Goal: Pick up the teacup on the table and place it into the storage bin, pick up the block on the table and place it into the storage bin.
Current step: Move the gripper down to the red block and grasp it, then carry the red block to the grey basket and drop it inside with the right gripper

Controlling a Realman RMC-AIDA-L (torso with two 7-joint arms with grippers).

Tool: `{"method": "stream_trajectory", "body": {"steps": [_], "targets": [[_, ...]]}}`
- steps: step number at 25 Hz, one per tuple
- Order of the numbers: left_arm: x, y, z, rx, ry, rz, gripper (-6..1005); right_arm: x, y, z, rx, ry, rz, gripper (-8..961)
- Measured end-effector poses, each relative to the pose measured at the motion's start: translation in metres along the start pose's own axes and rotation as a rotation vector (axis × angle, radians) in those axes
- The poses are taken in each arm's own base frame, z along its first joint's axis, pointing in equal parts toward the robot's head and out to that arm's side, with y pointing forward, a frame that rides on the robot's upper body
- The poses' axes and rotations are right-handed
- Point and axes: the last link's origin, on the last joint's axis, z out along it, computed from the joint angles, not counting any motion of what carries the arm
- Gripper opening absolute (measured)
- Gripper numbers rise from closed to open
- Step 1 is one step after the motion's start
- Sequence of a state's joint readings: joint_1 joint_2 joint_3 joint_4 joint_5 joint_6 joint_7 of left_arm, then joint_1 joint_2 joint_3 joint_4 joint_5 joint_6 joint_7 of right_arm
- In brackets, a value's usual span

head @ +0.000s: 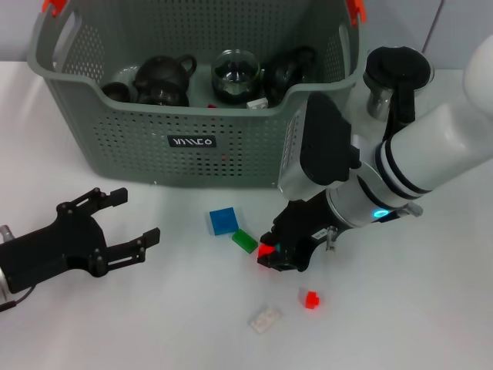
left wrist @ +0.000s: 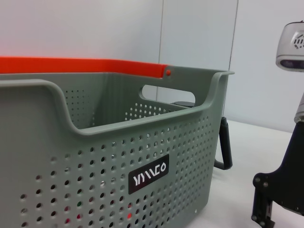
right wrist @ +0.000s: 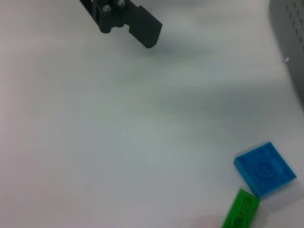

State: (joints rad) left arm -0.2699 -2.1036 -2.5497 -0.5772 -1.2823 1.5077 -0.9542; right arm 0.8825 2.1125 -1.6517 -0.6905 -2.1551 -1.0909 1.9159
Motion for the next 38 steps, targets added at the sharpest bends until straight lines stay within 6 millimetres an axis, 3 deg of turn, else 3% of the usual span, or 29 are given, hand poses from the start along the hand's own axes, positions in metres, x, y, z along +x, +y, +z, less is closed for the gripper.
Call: {"method": "stream_trajectory", "body": {"steps": [3, 14, 18, 21, 26, 31, 35, 38], "targets": [[0.0, 0.0, 0.0, 0.001, 0.002, -0.002, 891, -0.001, 0.001, 0.001, -0.003, 0.001, -0.005, 344], [0.0, 0.001, 0.002, 0.0, 0.005, -0.002, 891, -0.005, 0.002, -0.008, -0.026, -0.024, 0.005, 233], [0.0, 0.0, 0.002, 0.003, 0.003, -0.001, 891, -0.016, 0.008, -0.044, -0.111, -0.089, 0.029, 230], [0.0, -0.003, 0.002, 0.014, -0.004, 0.002, 891, -0.023, 0.006, -0.085, -0.137, -0.149, 0.068, 227], [0.001, -0.006, 0.006, 0.026, -0.012, 0.007, 891, -0.038, -0.007, -0.141, -0.008, -0.216, 0.142, 224], [0.004, -0.007, 0.01, 0.022, -0.01, 0.014, 891, -0.059, -0.015, -0.191, 0.013, -0.451, 0.163, 219], [0.004, -0.008, 0.011, 0.021, -0.009, 0.017, 891, -0.066, -0.035, -0.206, 0.095, -0.585, 0.242, 216], [0.005, -0.008, 0.012, 0.019, -0.01, 0.022, 891, -0.065, -0.059, -0.191, 0.187, -0.611, 0.328, 213]]}}
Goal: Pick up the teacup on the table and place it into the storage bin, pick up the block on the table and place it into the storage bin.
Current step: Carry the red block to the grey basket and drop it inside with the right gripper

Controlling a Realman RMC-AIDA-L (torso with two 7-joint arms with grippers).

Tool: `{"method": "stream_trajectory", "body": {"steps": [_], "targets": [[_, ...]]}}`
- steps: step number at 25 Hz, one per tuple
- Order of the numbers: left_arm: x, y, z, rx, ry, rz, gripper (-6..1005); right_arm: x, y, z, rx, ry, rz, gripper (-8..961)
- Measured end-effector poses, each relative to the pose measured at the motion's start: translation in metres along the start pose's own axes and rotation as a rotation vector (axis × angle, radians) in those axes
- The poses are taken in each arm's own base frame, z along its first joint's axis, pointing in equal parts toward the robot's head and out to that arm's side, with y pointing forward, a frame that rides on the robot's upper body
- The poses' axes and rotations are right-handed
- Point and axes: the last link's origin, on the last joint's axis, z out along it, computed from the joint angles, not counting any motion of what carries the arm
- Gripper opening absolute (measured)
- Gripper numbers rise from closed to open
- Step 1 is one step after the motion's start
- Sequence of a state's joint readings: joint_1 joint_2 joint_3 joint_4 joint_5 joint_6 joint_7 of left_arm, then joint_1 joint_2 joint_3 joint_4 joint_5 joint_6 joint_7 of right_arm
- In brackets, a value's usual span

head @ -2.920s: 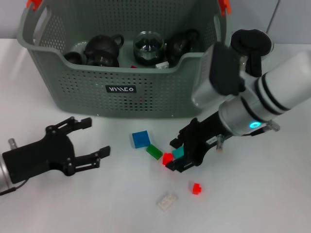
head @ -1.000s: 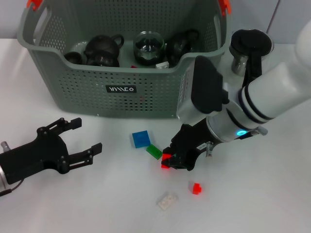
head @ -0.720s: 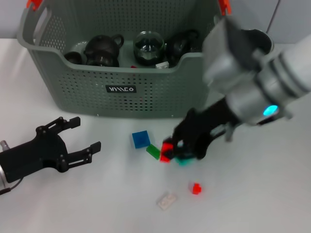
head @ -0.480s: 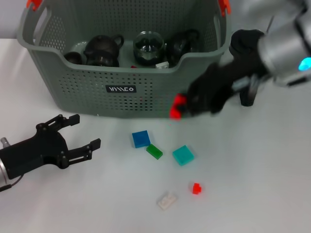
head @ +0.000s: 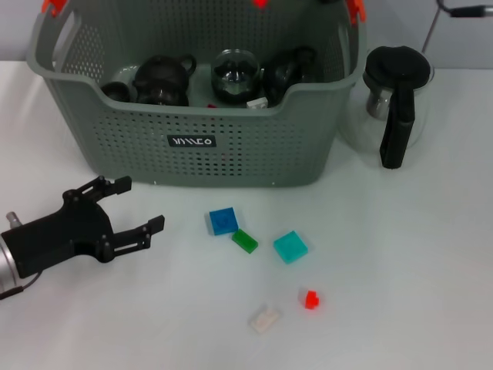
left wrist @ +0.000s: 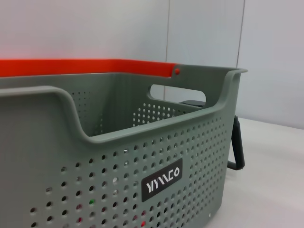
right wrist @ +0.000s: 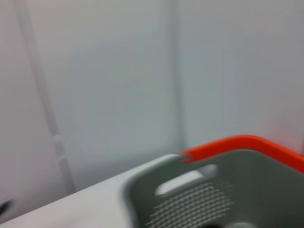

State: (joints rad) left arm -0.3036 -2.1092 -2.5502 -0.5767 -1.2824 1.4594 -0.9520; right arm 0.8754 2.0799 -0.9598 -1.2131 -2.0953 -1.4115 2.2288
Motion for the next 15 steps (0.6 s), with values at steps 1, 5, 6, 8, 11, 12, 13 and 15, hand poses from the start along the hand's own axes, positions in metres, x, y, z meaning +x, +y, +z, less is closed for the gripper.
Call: {"method": "stream_trajectory", "body": {"steps": [1, 5, 6, 8, 11, 12, 13, 15], "targets": [[0.0, 0.0, 0.0, -0.001, -0.001, 0.001, 891, 0.003, -0.007, 0.009, 0.031, 0.008, 0.009, 212], [0.001, 0.0, 0.002, -0.004, -0.001, 0.003, 891, 0.011, -0.026, 0.043, 0.148, 0.099, -0.003, 210], [0.001, 0.0, 0.002, -0.004, -0.001, 0.003, 891, 0.013, -0.03, 0.051, 0.178, 0.138, -0.016, 210], [0.001, 0.0, 0.002, -0.004, 0.0, 0.003, 890, 0.013, -0.034, 0.065, 0.228, 0.216, -0.048, 209], [0.0, 0.001, 0.003, -0.007, 0.001, -0.003, 890, 0.009, -0.034, 0.078, 0.266, 0.269, -0.097, 207], [-0.001, 0.002, 0.003, -0.008, 0.001, -0.005, 890, 0.008, -0.033, 0.083, 0.277, 0.283, -0.116, 207], [-0.001, 0.002, 0.003, -0.008, 0.001, -0.007, 890, 0.007, -0.033, 0.087, 0.287, 0.294, -0.132, 206], [-0.001, 0.003, 0.003, -0.008, 0.002, -0.008, 890, 0.008, -0.03, 0.094, 0.293, 0.329, -0.157, 205]]}}
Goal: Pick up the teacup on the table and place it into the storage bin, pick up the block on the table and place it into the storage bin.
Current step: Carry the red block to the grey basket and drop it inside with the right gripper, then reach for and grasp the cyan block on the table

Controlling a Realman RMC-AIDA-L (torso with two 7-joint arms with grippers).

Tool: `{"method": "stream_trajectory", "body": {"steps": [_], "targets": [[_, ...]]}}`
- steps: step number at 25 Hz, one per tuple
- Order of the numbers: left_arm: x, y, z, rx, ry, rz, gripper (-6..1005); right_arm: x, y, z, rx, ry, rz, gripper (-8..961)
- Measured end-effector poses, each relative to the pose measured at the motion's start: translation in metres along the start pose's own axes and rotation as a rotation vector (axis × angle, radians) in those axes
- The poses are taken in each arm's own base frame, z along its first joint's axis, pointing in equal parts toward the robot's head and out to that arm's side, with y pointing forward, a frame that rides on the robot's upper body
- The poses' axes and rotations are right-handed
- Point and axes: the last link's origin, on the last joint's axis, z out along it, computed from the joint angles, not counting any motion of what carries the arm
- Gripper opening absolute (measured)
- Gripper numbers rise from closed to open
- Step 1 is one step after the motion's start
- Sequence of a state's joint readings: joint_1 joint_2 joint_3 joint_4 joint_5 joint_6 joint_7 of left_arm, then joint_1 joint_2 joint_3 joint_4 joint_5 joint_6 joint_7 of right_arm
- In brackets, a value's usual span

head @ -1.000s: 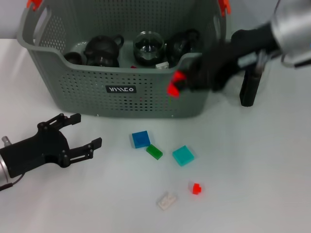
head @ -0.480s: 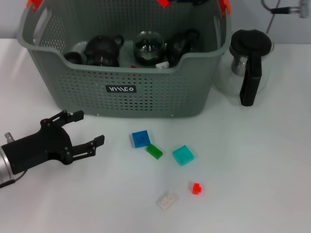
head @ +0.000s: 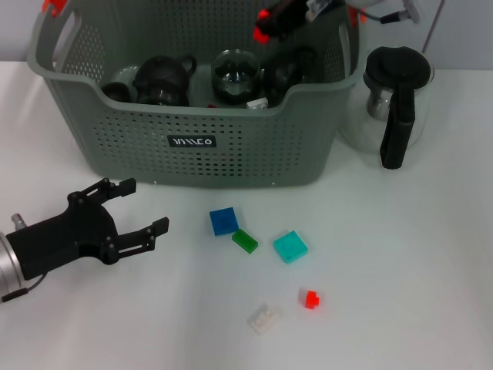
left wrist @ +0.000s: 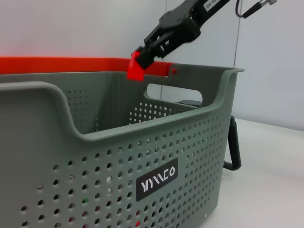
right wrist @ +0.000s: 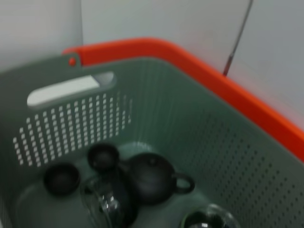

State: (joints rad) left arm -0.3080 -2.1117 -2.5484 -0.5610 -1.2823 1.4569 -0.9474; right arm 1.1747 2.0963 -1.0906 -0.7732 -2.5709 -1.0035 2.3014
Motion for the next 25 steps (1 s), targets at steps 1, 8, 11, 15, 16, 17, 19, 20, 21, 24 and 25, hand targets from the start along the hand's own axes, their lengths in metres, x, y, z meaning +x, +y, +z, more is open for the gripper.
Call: {"method": "stream_trajectory", "body": {"steps": [1, 8, 11, 15, 16, 17, 19, 20, 21, 24, 25], "targets": [[0.0, 0.0, 0.0, 0.001, 0.0, -0.001, 890, 0.0, 0.003, 0.003, 0.0, 0.02, -0.016, 205], [-0.004, 0.001, 0.001, 0.016, -0.012, -0.006, 890, -0.002, 0.009, 0.008, -0.004, 0.058, -0.026, 201], [-0.004, 0.001, 0.002, 0.017, -0.014, -0.008, 890, -0.002, 0.011, 0.009, 0.012, 0.086, -0.034, 199], [-0.005, 0.002, 0.002, 0.017, -0.015, -0.01, 890, -0.006, 0.012, 0.007, 0.014, 0.082, -0.038, 197], [-0.005, 0.002, 0.002, 0.018, -0.015, -0.011, 890, -0.009, 0.012, 0.004, 0.008, 0.075, -0.037, 225], [-0.005, 0.002, 0.001, 0.019, -0.014, -0.012, 890, -0.014, 0.012, -0.003, 0.003, 0.054, -0.038, 254], [-0.005, 0.002, 0.001, 0.021, -0.013, -0.013, 890, -0.02, 0.013, -0.019, -0.017, 0.015, -0.041, 310], [-0.006, 0.002, 0.001, 0.022, -0.014, -0.014, 890, -0.024, 0.015, -0.03, -0.034, -0.015, -0.044, 339], [-0.006, 0.002, 0.001, 0.022, -0.014, -0.014, 890, -0.025, 0.019, -0.044, -0.069, -0.043, -0.051, 367], [-0.005, 0.001, 0.001, 0.023, -0.013, -0.016, 890, -0.024, 0.034, -0.082, -0.179, -0.099, -0.091, 625], [-0.005, 0.001, 0.001, 0.024, -0.012, -0.017, 890, -0.019, 0.039, -0.094, -0.219, -0.104, -0.105, 639]]}}
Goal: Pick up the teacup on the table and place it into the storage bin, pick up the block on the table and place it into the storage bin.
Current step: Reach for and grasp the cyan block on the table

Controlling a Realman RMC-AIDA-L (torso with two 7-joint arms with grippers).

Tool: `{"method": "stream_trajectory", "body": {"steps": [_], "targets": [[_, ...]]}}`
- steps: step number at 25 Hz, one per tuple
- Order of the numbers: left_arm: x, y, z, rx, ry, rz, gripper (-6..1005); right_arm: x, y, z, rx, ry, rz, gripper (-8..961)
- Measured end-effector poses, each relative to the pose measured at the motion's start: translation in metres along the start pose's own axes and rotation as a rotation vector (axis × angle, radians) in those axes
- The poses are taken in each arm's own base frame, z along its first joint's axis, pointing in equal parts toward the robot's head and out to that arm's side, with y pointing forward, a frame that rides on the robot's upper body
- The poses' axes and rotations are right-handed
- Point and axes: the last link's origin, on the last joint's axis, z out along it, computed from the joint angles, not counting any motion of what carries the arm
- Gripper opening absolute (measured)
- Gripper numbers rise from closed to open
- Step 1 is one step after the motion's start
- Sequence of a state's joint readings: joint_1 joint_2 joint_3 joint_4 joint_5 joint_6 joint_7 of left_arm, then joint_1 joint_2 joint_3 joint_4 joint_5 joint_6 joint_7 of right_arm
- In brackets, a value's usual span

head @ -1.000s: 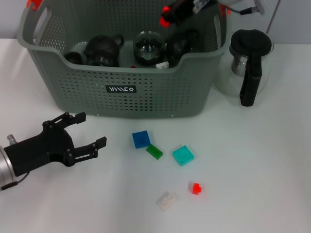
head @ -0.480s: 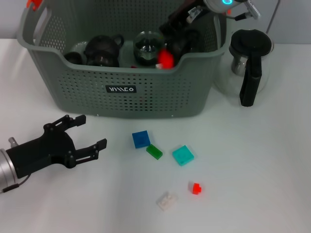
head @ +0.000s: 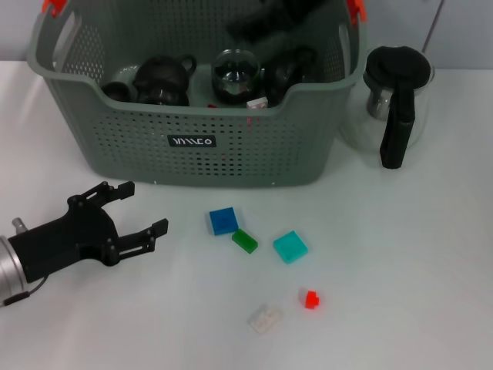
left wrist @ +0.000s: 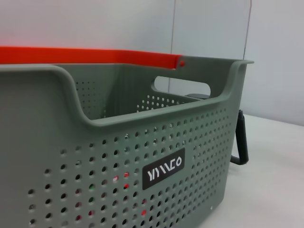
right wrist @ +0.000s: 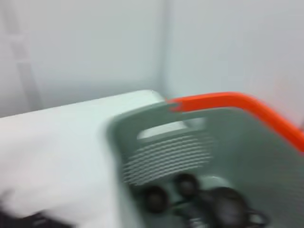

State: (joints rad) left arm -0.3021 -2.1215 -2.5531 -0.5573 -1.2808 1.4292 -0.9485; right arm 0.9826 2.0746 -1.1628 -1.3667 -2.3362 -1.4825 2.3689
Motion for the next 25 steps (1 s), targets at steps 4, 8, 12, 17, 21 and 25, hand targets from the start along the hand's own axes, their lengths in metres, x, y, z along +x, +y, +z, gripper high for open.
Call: {"method": "stream_trajectory", "body": {"steps": [4, 8, 12, 17, 21, 25], "targets": [[0.0, -0.002, 0.0, 0.014, -0.002, -0.002, 890, 0.026, 0.022, -0.029, -0.156, 0.05, 0.008, 698], [-0.001, -0.005, -0.001, 0.032, -0.008, -0.004, 890, 0.056, 0.028, -0.036, -0.216, 0.122, 0.075, 699], [-0.002, -0.006, -0.001, 0.043, -0.013, -0.004, 890, 0.083, 0.034, -0.029, -0.258, 0.201, 0.109, 698], [-0.001, -0.007, 0.001, 0.042, -0.011, -0.002, 890, 0.106, 0.053, -0.006, -0.33, 0.336, -0.015, 698], [-0.001, -0.007, 0.001, 0.045, -0.015, -0.002, 890, 0.126, 0.069, 0.026, -0.378, 0.426, -0.199, 698], [-0.003, -0.006, 0.001, 0.043, -0.019, -0.006, 890, 0.139, 0.069, 0.053, -0.326, 0.447, -0.276, 699]]}}
